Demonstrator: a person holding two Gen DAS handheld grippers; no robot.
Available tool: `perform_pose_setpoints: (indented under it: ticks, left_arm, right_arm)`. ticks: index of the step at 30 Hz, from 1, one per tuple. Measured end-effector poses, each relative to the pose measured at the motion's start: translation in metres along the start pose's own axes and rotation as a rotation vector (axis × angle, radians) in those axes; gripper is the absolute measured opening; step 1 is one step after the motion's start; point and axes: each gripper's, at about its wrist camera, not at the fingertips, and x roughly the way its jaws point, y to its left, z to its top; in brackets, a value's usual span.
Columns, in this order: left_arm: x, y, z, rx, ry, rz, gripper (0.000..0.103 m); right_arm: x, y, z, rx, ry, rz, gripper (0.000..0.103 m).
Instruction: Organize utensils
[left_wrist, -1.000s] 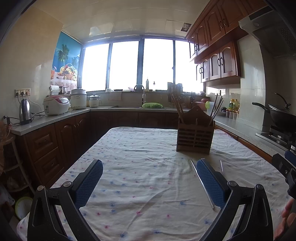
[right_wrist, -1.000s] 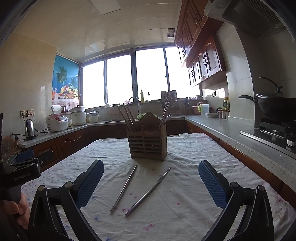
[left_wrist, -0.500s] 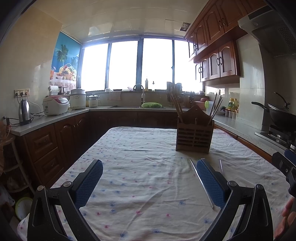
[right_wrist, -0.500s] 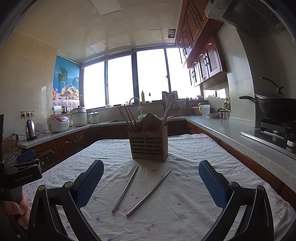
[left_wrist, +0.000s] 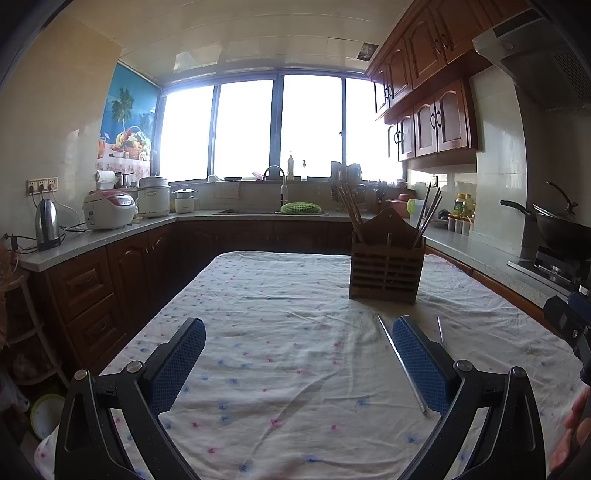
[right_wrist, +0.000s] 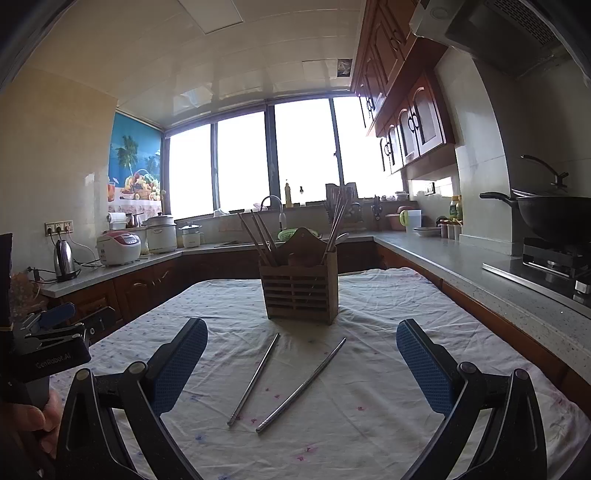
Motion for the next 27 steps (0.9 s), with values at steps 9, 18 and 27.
perform_pose_setpoints:
  ticks: [9,18,27]
  left_arm:
    - [-0.0011,-0.0047,-0.0002,0.004,0.003,-0.003,0.102]
    - [-0.0011,-0.0069,0.0006,0.005,0.006,-0.004,0.102]
    - [0.0003,-0.0104,0.0007,0.009,0.007,-0.006,0.102]
  right_arm:
    - [-0.0021,-0.002,0.0049,0.006,-0.009,0.012,0.103]
    - [-0.0023,-0.0027,0.0054,0.005,-0.012,0.015,0.103]
    - [-0.0023,-0.0025,0.0056,0.005,-0.012,0.015,0.103]
